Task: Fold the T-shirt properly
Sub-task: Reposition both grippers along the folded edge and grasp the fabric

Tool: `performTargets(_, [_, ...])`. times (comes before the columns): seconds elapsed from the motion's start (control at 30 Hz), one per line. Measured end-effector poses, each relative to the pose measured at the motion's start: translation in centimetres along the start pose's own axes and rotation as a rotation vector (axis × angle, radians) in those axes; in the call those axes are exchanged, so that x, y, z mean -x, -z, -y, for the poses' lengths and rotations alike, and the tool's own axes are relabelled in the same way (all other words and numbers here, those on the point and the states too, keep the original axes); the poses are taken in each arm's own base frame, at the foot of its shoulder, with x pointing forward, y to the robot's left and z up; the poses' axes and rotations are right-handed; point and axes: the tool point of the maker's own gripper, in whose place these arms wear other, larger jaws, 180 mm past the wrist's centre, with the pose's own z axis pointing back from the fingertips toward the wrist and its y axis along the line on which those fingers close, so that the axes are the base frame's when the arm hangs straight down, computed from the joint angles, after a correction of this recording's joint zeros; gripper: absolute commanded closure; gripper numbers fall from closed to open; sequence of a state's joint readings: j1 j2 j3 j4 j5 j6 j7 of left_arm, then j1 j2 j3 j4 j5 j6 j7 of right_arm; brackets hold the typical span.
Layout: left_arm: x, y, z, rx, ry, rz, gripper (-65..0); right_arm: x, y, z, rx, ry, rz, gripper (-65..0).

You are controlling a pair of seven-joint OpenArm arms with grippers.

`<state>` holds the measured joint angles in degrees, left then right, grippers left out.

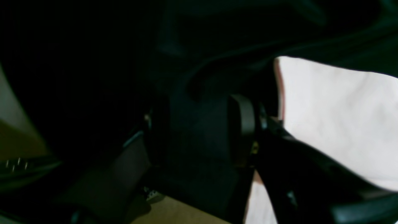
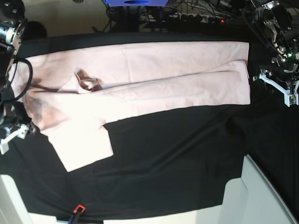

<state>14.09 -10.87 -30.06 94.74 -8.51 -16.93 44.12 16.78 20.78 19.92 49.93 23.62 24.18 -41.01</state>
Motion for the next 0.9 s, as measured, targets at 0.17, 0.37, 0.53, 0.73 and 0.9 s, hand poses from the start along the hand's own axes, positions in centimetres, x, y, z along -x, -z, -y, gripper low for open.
performTargets(0.17, [0.4,0.2,-0.2,-0.004,0.000,-0.014,-30.4,1.4,2.2,0.4,-0.004,0.030,-0.059,-35.8])
performTargets(0.37, [0.4,0.3,-0.2,-0.002,-0.003,-0.014,-30.4,3.0,3.1,0.4,-0.003,0.056,-0.087,-35.7])
performTargets(0.53, [0.4,0.3,-0.2,-0.002,-0.004,-0.014,-30.4,3.0,3.2,0.1,-0.011,0.056,-0.085,-35.3])
performTargets(0.73, [0.4,0.3,-0.2,-0.002,-0.004,-0.014,-30.4,3.0,3.3,0.0,-0.012,0.056,-0.085,-22.3])
performTargets(0.9, [0.8,0.8,0.1,0.005,-0.019,-0.031,-30.4,3.4,3.7,-1.0,-0.028,0.062,-0.090,0.0])
